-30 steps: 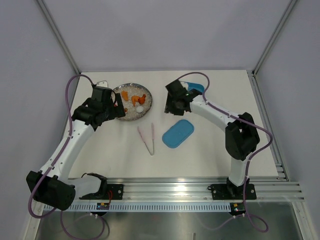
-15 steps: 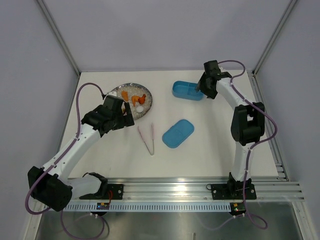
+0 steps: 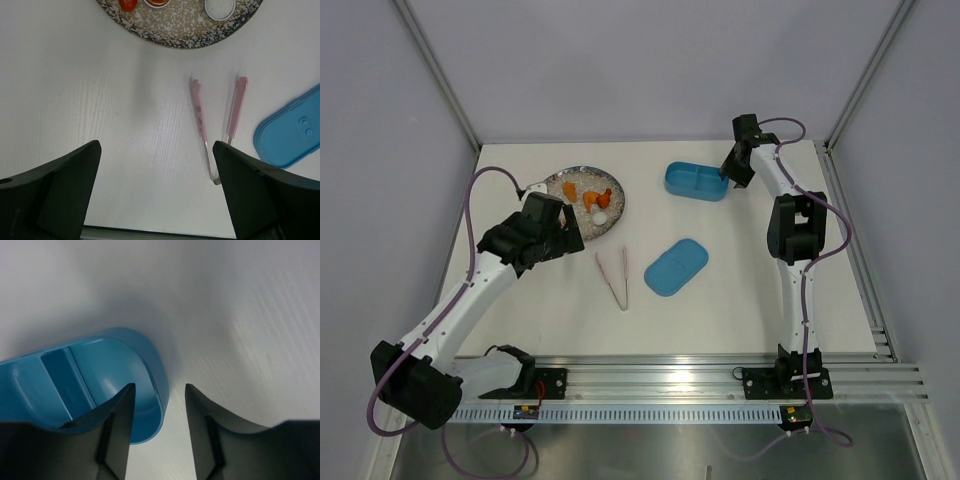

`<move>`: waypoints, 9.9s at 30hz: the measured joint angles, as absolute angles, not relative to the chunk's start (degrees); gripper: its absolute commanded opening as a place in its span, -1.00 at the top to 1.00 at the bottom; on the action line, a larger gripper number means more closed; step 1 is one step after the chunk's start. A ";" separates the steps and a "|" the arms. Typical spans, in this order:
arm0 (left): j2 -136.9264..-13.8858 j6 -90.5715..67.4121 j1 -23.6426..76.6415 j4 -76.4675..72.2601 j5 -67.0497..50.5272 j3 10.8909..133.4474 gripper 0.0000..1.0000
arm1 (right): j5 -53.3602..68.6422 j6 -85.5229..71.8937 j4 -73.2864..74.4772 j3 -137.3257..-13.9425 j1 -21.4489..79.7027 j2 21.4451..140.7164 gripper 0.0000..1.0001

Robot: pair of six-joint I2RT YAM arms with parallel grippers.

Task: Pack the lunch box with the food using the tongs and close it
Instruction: Move the packing box to the center of the board, then pick up the clamp at the center of the board.

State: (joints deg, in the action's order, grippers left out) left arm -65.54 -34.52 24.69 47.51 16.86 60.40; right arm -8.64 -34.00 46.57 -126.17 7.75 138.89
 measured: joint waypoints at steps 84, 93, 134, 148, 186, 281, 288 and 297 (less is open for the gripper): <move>-70.81 -48.77 41.23 45.98 17.91 55.18 -0.98 | -7.77 -34.74 39.72 -93.41 21.12 101.08 -0.94; -84.66 -56.93 49.93 38.94 18.68 53.56 -0.81 | -8.95 -34.44 39.70 -84.71 18.74 96.42 -0.97; -86.56 -46.98 48.93 33.47 21.56 46.98 -0.65 | -7.38 -33.95 38.48 -81.34 18.74 93.38 -0.99; -91.66 -48.36 45.54 31.35 21.63 50.24 -0.25 | -6.85 -33.58 38.74 -80.42 18.74 93.38 -0.99; -78.59 -32.45 42.54 49.28 16.40 65.54 1.00 | -6.52 -33.69 38.15 -77.95 18.74 90.43 -0.99; -96.71 -37.17 43.18 10.81 24.64 49.89 0.31 | -3.36 -36.53 34.04 -68.34 18.74 86.74 -0.99; -96.14 -36.71 43.18 11.40 24.62 49.78 1.00 | -3.36 -36.53 34.04 -68.34 18.74 86.74 -0.99; -87.61 -30.92 43.18 25.54 22.00 52.16 1.00 | -3.40 -36.49 34.09 -68.34 18.74 86.74 -0.99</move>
State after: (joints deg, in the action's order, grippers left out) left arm -87.61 -30.92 43.18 25.54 22.00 52.16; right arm -3.40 -36.49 34.09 -68.34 18.74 86.74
